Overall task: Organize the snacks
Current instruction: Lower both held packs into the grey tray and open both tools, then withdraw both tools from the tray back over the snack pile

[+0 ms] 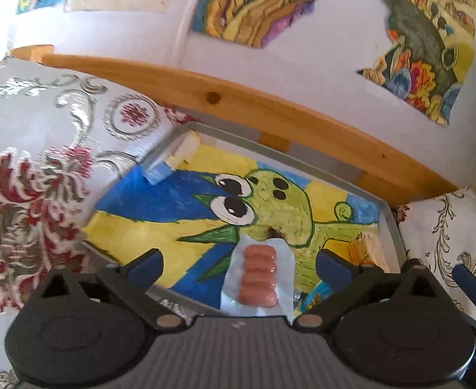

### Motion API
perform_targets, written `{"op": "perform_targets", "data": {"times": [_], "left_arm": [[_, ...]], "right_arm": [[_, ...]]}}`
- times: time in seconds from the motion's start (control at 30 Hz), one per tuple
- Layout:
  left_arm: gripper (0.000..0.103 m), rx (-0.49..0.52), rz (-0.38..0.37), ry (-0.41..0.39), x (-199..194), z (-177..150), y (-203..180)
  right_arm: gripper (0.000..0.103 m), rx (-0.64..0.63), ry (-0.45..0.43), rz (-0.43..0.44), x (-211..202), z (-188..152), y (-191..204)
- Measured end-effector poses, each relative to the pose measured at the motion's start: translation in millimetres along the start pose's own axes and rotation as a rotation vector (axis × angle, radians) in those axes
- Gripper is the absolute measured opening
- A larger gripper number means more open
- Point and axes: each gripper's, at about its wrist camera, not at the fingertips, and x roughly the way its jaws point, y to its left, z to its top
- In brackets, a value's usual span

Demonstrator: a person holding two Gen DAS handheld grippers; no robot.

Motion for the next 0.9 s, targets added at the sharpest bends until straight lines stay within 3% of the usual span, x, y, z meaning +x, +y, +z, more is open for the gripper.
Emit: {"op": "perform_targets", "data": {"times": [0.13, 0.5, 0.9], "left_arm": [[0.102, -0.016, 0.004, -0.024, -20.2, -3.5, 6.7], [0.102, -0.030, -0.002, -0.088, -88.2, -38.0, 29.0], [0.102, 0.058, 0.011, -0.140, -154.5, -85.3, 52.4]], "right_arm": [[0.102, 0.031, -0.011, 0.017, -20.7, 3.9, -2.4], [0.102, 0.110, 0.012, 0.062, -88.4, 8.0, 3.8], [0.102, 0.159, 0.053, 0.043, -158.1, -2.2, 11.5]]}}
